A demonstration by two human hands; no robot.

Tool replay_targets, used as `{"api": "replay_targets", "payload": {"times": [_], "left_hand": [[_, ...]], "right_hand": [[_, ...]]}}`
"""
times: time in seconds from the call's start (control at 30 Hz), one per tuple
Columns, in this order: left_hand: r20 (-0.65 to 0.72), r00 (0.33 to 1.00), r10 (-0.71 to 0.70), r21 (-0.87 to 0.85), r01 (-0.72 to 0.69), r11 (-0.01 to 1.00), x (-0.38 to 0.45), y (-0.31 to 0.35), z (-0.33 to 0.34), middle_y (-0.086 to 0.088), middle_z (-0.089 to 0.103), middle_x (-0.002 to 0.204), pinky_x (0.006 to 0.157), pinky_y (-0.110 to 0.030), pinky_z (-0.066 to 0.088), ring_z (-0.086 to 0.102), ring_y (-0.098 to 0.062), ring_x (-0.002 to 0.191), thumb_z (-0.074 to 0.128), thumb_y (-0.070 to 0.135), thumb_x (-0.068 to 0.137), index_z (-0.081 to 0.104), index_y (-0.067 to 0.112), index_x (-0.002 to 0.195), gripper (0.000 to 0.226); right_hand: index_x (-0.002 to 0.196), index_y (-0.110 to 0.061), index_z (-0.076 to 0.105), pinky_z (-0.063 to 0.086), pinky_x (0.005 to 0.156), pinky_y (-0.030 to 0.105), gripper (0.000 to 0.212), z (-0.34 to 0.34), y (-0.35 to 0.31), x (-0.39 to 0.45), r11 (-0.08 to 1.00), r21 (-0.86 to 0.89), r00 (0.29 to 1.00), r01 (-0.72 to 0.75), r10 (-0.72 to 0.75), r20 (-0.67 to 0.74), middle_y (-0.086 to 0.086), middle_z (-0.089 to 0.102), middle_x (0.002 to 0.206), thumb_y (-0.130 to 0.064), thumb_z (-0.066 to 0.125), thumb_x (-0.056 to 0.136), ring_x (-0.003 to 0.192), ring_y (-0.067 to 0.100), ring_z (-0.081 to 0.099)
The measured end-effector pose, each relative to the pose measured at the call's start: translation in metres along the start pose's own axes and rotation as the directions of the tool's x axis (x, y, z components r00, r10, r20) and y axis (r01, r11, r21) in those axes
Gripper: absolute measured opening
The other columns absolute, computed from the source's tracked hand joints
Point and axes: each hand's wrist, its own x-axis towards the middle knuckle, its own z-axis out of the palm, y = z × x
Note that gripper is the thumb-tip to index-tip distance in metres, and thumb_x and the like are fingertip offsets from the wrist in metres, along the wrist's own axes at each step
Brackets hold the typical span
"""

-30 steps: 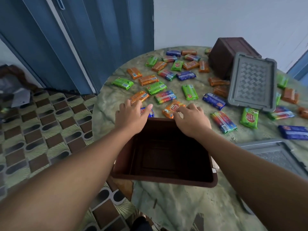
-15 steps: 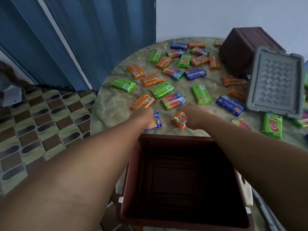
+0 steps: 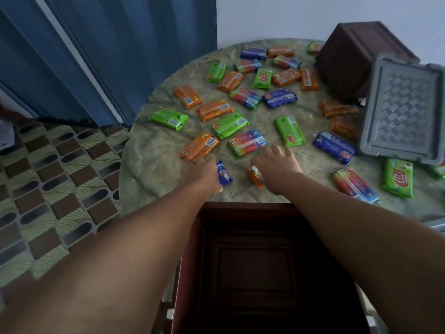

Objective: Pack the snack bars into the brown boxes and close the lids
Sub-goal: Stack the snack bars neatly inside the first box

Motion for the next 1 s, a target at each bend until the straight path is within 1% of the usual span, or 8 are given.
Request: {"api": "replay_targets", "payload": {"times": [0.07,0.13,0.23,0.33,0.47,0.6,0.8,1.0], "left_hand": [[-0.033,0.999,0.004,-0.054,-0.006,0.999,-0.001,0.003,-0.002,-0.013,0.04,0.145,0.078,-0.037,0.044,0.054,-0.034,0.123,0.082,0.042,0.08,0.042,0.018,0.139,0.075],[-0.101,0.994,0.037,-0.095,-0.046,0.994,-0.004,0.006,-0.007,-0.018,0.037,0.144,0.078,-0.037,0.047,0.055,-0.035,0.12,0.083,0.051,0.078,0.038,0.016,0.14,0.085],[-0.227,0.969,0.096,-0.159,-0.134,0.978,-0.013,0.012,-0.017,-0.02,0.039,0.135,0.09,-0.043,0.051,0.054,-0.037,0.118,0.085,0.053,0.071,0.035,0.01,0.136,0.093],[-0.312,0.944,0.106,-0.207,-0.176,0.962,-0.027,0.012,-0.03,-0.017,0.047,0.128,0.083,-0.042,0.049,0.056,-0.035,0.113,0.084,0.052,0.07,0.035,0.007,0.134,0.092],[-0.506,0.858,0.087,-0.294,-0.266,0.918,-0.069,0.002,-0.041,-0.008,0.057,0.112,0.063,-0.035,0.039,0.062,-0.031,0.093,0.079,0.056,0.069,0.038,0.012,0.123,0.082],[-0.591,0.801,0.095,-0.274,-0.311,0.91,-0.131,-0.005,-0.038,-0.003,0.059,0.11,0.064,-0.034,0.037,0.062,-0.031,0.087,0.071,0.065,0.066,0.039,0.019,0.12,0.077],[-0.431,0.857,0.284,-0.069,-0.345,0.936,-0.195,-0.011,0.014,-0.001,0.052,0.108,0.066,-0.039,0.048,0.06,-0.029,0.09,0.078,0.055,0.064,0.041,0.022,0.117,0.073],[-0.159,0.901,0.404,0.194,-0.373,0.907,-0.185,0.005,0.045,-0.005,0.054,0.118,0.082,-0.043,0.046,0.054,-0.03,0.111,0.076,0.053,0.074,0.039,0.022,0.129,0.073]], "right_hand": [[0.153,-0.023,0.028,0.017,0.124,0.059,0.084,-0.001,-0.001,-0.001,0.997,0.078,1.0,-0.021,0.023,-0.014,0.009,0.033,0.161,-0.03,0.079,0.086,0.153,0.032,0.024],[0.147,-0.021,0.031,0.023,0.123,0.056,0.085,-0.008,-0.003,-0.008,0.976,0.213,0.998,-0.037,0.045,-0.034,0.009,0.05,0.147,-0.046,0.079,0.081,0.14,0.03,0.046],[0.138,-0.025,0.039,0.046,0.09,0.043,0.08,-0.022,-0.004,-0.025,0.918,0.392,0.976,-0.05,0.128,-0.174,0.006,0.055,0.127,-0.058,0.075,0.075,0.118,0.031,0.058],[0.132,-0.025,0.041,0.041,0.068,0.036,0.074,-0.035,-0.008,-0.046,0.889,0.454,0.925,-0.065,0.225,-0.308,0.007,0.052,0.116,-0.06,0.069,0.074,0.105,0.032,0.059],[0.132,-0.024,0.043,0.042,0.064,0.035,0.071,-0.048,-0.01,-0.083,0.782,0.622,0.836,-0.031,0.362,-0.413,0.004,0.053,0.115,-0.06,0.066,0.076,0.095,0.032,0.062],[0.134,-0.024,0.039,0.047,0.066,0.038,0.07,-0.051,-0.019,-0.131,0.717,0.696,0.794,0.044,0.398,-0.46,0.003,0.052,0.117,-0.056,0.067,0.078,0.096,0.032,0.061],[0.134,-0.025,0.04,0.049,0.073,0.037,0.075,-0.009,-0.04,-0.19,0.763,0.643,0.885,0.068,0.251,-0.391,0.0,0.055,0.119,-0.06,0.069,0.073,0.104,0.03,0.062],[0.132,-0.026,0.039,0.053,0.085,0.042,0.078,0.033,-0.046,-0.189,0.857,0.515,0.992,-0.013,0.074,-0.097,0.003,0.056,0.121,-0.059,0.075,0.072,0.114,0.03,0.058]]}}
